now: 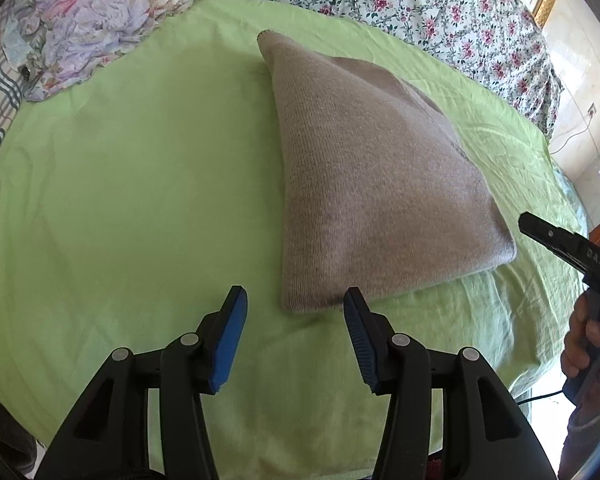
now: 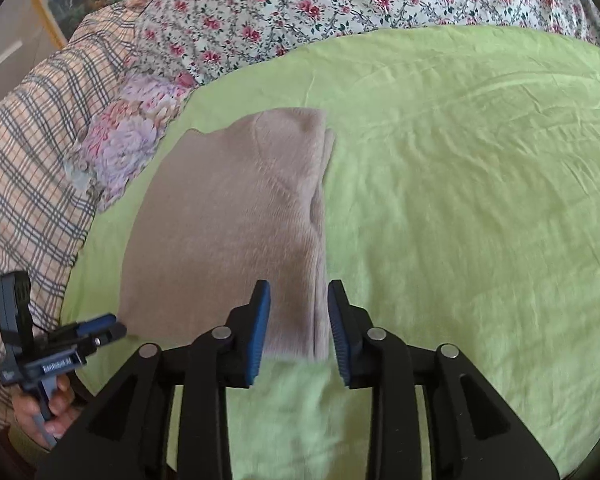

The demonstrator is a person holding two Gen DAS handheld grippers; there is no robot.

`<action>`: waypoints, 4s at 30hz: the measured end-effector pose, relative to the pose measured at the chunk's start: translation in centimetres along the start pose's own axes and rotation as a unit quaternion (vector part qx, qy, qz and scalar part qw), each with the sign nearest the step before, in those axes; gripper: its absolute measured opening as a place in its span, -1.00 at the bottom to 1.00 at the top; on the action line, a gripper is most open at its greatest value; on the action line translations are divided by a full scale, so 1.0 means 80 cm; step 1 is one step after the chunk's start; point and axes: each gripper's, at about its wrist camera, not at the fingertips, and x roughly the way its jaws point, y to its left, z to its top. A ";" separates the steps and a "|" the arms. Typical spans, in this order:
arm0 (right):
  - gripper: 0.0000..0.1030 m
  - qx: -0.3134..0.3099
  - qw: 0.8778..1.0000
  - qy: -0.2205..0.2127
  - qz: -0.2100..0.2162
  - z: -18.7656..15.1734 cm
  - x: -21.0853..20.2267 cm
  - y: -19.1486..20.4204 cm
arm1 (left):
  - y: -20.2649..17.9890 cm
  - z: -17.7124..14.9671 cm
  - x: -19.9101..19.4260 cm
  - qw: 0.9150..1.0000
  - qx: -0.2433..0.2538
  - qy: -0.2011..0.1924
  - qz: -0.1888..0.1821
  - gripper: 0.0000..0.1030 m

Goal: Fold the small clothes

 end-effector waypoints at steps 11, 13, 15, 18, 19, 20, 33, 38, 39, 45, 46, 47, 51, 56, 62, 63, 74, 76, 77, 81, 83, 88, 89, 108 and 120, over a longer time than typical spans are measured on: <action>0.29 -0.071 0.997 -0.016 -0.007 -0.050 -0.043 0.037 | -0.016 -0.025 -0.048 0.998 0.032 -0.044 0.044 0.53; 0.37 -0.075 0.997 -0.011 -0.010 -0.061 -0.046 0.038 | -0.019 -0.027 -0.051 0.997 0.038 -0.045 0.050 0.55; 0.44 -0.081 0.997 -0.006 -0.012 -0.069 -0.047 0.039 | -0.020 -0.033 -0.055 0.996 0.042 -0.047 0.056 0.56; 0.48 -0.088 0.996 -0.001 -0.015 -0.080 -0.048 0.040 | -0.019 -0.038 -0.054 0.996 0.044 -0.042 0.063 0.57; 0.49 -0.089 0.996 0.000 -0.014 -0.082 -0.048 0.041 | -0.019 -0.041 -0.054 0.996 0.044 -0.039 0.062 0.57; 0.52 -0.089 0.996 0.001 -0.013 -0.084 -0.048 0.041 | -0.019 -0.043 -0.053 0.996 0.046 -0.036 0.063 0.57; 0.65 -0.107 0.994 0.001 0.000 -0.082 -0.037 0.057 | -0.027 -0.044 -0.060 0.993 0.064 -0.051 0.088 0.65; 0.66 -0.114 0.993 0.006 0.002 -0.079 -0.029 0.062 | -0.031 -0.035 -0.061 0.992 0.066 -0.060 0.089 0.66; 0.66 -0.115 0.993 0.007 0.002 -0.077 -0.027 0.062 | -0.032 -0.033 -0.061 0.992 0.066 -0.061 0.089 0.66; 0.66 -0.120 0.993 0.009 0.002 -0.063 -0.016 0.065 | -0.040 -0.016 -0.050 0.992 0.068 -0.055 0.093 0.67; 0.66 -0.123 0.992 0.010 0.000 -0.059 -0.014 0.066 | -0.042 -0.014 -0.048 0.992 0.069 -0.053 0.095 0.67; 0.66 -0.123 0.992 0.010 -0.002 -0.057 -0.012 0.070 | -0.044 -0.011 -0.045 0.991 0.071 -0.052 0.098 0.67; 0.67 -0.129 0.992 0.009 -0.001 -0.044 -0.008 0.073 | -0.047 0.001 -0.042 0.990 0.076 -0.052 0.108 0.67; 0.68 -0.127 0.992 0.017 0.006 -0.029 0.002 0.074 | -0.052 0.014 -0.035 0.988 0.082 -0.043 0.124 0.68; 0.75 -0.125 0.992 0.024 0.005 -0.018 0.010 0.076 | -0.053 0.026 -0.028 0.985 0.088 -0.035 0.145 0.69; 0.76 -0.124 0.992 0.026 0.005 -0.015 0.011 0.075 | -0.054 0.027 -0.027 0.985 0.088 -0.035 0.147 0.69; 0.80 -0.122 0.992 0.039 0.006 -0.004 0.024 0.086 | -0.056 0.041 -0.026 0.983 0.088 -0.038 0.155 0.70; 0.80 -0.124 0.991 0.043 0.007 0.000 0.029 0.086 | -0.055 0.045 -0.026 0.983 0.087 -0.040 0.154 0.70; 0.80 -0.124 0.991 0.044 0.007 0.002 0.030 0.087 | -0.055 0.047 -0.026 0.984 0.087 -0.040 0.153 0.70; 0.81 -0.122 0.991 0.044 0.009 0.006 0.034 0.090 | -0.055 0.054 -0.023 0.984 0.085 -0.042 0.153 0.71; 0.81 -0.123 0.992 0.042 0.009 0.009 0.035 0.090 | -0.055 0.057 -0.021 0.984 0.085 -0.042 0.152 0.71; 0.81 -0.115 0.993 0.036 0.012 0.016 0.035 0.086 | -0.058 0.061 -0.021 0.984 0.085 -0.045 0.150 0.71; 0.81 -0.113 0.993 0.034 0.013 0.018 0.035 0.086 | -0.059 0.062 -0.021 0.984 0.085 -0.046 0.150 0.71; 0.81 -0.106 0.994 0.025 0.014 0.028 0.035 0.085 | -0.067 0.071 -0.020 0.984 0.089 -0.054 0.143 0.74; 0.81 -0.106 0.994 0.018 0.013 0.028 0.029 0.089 | -0.069 0.072 -0.024 0.984 0.090 -0.058 0.144 0.75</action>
